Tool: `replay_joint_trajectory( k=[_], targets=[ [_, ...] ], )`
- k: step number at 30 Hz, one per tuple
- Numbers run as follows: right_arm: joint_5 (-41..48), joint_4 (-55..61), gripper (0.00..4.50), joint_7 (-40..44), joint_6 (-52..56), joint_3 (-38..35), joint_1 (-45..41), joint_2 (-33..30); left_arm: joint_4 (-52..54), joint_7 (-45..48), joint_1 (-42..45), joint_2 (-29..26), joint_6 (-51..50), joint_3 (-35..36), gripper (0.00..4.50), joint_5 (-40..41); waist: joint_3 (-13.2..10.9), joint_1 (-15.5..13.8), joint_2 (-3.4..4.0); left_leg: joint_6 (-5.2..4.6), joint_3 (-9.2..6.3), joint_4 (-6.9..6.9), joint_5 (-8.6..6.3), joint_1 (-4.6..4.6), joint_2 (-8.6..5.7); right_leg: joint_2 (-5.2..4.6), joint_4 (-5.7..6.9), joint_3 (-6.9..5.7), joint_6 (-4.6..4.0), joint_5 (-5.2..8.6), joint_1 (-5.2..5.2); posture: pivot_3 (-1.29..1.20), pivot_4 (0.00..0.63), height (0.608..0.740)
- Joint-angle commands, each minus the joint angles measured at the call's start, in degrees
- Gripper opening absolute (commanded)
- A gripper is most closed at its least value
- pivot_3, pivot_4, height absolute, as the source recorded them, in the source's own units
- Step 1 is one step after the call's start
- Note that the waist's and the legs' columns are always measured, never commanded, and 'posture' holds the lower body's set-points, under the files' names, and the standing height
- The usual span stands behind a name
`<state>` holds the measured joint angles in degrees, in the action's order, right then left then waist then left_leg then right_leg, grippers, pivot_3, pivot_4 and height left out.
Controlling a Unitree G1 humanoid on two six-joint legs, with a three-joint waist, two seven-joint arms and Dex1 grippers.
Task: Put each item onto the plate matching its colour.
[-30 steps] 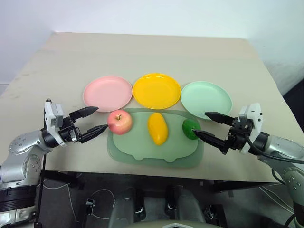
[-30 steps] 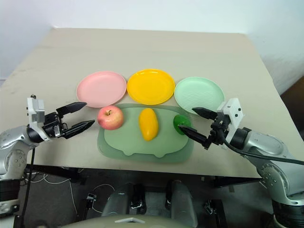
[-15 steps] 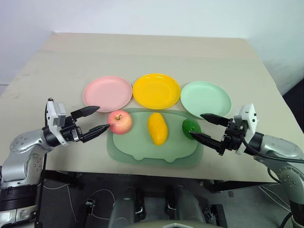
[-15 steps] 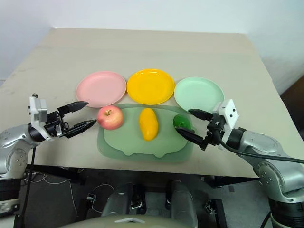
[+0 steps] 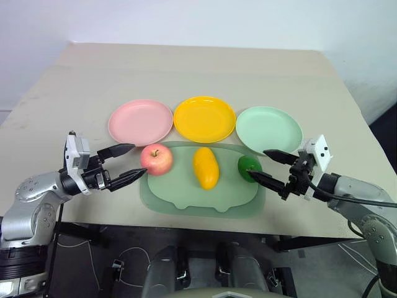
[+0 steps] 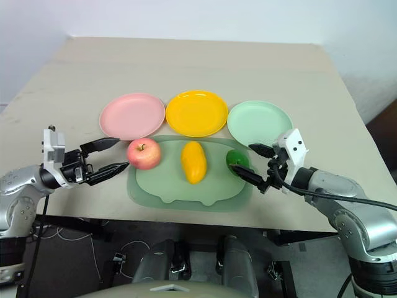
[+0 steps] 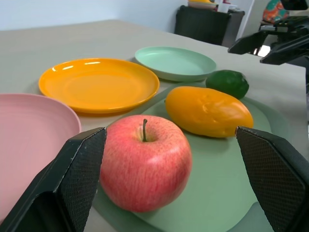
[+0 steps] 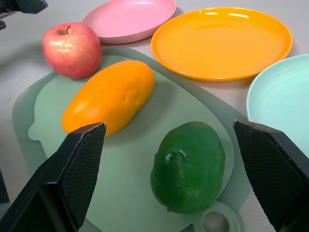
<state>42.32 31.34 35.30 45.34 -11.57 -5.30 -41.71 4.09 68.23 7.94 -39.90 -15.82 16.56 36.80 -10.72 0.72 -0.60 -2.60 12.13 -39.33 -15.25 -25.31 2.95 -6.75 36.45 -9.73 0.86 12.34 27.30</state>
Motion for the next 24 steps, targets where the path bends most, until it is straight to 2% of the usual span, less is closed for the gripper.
replay_joint_trajectory(
  k=[1, 13, 24],
  targets=[
    [-0.99, 1.24, 4.50, -1.99, 1.35, 1.31, -1.48, -0.18, 0.54, 0.40, 0.61, 0.28, 1.20, -0.07, 4.48, 0.23, 0.00, 0.00, 0.00, 0.00, 0.00, 0.00, 0.00, 0.00, 0.00, 0.00, 0.01, 0.00, 0.00, 0.00, 0.00, 0.00, 0.150, 0.696],
    [-6.10, -3.53, 4.50, -4.74, 6.02, 5.00, -4.41, -1.13, 1.46, -0.23, 0.97, 1.38, 1.62, -1.22, 4.48, 0.02, 0.01, 0.02, -0.01, 0.01, 0.02, -0.06, 0.01, 0.00, -0.01, -0.01, 0.09, 0.00, 0.13, -0.07, 0.00, 0.00, 0.150, 0.696],
    [-7.69, -6.36, 4.50, -6.55, 8.98, 7.41, -8.06, 2.64, 0.24, -0.47, 1.88, 1.29, 3.00, -1.34, 4.48, -0.87, 0.01, -0.08, -0.01, 0.01, 0.00, -0.33, 0.01, -0.02, 0.01, -0.05, 0.39, 0.00, 0.05, 0.00, 0.03, 0.00, 0.150, 0.696]
  ],
)
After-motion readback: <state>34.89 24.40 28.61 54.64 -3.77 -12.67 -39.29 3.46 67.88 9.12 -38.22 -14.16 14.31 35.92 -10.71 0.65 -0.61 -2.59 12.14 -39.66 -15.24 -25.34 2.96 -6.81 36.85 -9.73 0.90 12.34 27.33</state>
